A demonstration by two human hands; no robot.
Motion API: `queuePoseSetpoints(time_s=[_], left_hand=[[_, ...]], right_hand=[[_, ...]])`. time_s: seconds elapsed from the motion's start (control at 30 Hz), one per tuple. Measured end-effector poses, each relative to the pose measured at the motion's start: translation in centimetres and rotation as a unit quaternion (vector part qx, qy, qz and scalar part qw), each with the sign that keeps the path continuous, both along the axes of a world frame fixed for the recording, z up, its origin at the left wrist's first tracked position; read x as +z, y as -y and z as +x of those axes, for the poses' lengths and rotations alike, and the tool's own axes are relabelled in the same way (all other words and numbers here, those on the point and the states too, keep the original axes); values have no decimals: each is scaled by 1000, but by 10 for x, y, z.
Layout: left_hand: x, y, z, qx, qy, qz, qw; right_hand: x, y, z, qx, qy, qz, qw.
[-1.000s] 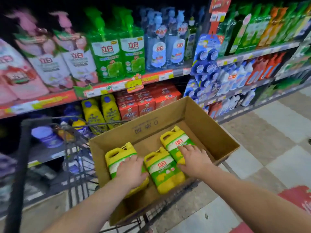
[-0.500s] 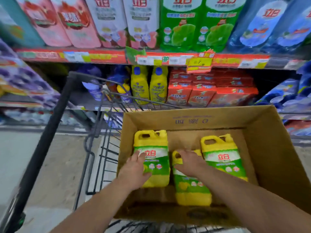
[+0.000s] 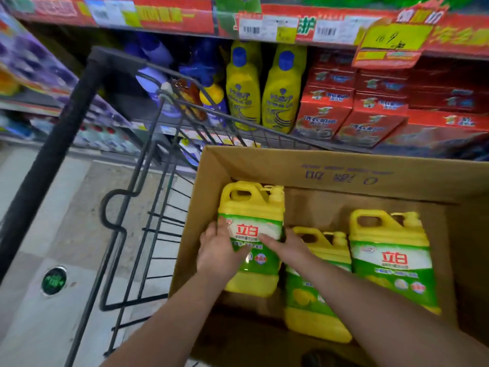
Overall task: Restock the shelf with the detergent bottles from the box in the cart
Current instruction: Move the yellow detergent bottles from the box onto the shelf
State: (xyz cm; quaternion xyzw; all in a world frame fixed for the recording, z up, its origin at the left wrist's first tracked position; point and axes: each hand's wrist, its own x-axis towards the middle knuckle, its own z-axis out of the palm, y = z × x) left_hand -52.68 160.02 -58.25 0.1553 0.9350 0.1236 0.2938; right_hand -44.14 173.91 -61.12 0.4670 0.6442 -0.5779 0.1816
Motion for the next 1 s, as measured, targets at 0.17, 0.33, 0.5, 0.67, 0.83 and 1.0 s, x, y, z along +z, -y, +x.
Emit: queuePoseSetpoints(time_s=[0.17,0.33,0.5,0.67,0.83,1.0], left_hand=[[-4,5,1,3,5,6,1000],[-9,3,-1,51,75,34,995],[-14,5,5,218,274,109,930],[-3,6,15,262,288,185,902],[36,-2,22,269,274,258,886],[88,-10,24,253,214,299,895]], right_hand=[[-7,1,2,-42,-11,-41,998],[-7,-11,20,-51,-24,-121,991],[-4,-12,28,-72,-33,-145,986],[15,-13,32,-66,-54,-120,989],[55,-28,27,-35,-76,-61,995],[107,-39,22,-29,-138,-25,990]])
